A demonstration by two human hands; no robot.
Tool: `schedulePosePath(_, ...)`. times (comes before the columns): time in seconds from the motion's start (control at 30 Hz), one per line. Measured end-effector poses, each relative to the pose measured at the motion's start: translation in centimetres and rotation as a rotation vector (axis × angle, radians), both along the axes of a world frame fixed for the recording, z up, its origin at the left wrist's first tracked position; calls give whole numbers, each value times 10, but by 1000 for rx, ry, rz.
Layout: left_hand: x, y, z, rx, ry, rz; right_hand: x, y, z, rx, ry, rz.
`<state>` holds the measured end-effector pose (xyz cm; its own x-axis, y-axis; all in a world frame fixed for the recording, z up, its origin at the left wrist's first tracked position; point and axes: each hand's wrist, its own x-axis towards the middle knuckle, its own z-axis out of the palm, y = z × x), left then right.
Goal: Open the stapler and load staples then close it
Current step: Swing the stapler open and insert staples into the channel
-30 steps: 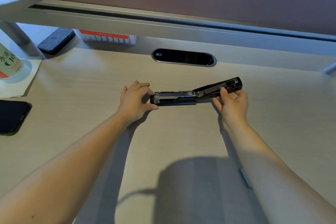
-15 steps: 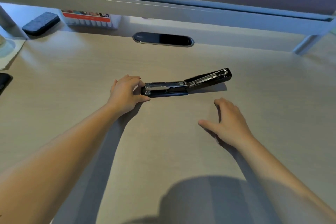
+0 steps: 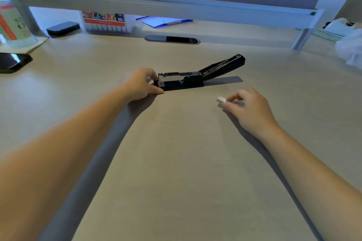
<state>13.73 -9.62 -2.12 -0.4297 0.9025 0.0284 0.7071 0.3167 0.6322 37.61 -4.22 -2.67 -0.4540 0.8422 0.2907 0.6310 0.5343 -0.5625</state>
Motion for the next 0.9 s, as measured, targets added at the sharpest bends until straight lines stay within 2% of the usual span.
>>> schedulePosePath(0.1, 16, -32, -2, 30, -63, -1, -3, -30, 9, -41, 147, 81)
schedulePosePath(0.27, 26, -73, -5, 20, -12, -51, -17, -71, 16, -14, 210, 232)
schedulePosePath(0.53, 39, -103, -5, -3, 57, -161, -41, -82, 21, 55, 159, 278)
schedulePosePath(0.6, 19, -114, -12, 6, 59, -119, -75, -86, 13, 41, 109, 347)
schedulePosePath(0.9, 26, -113, -5, 43, 116, -160, -64, -86, 20, 2, 55, 366)
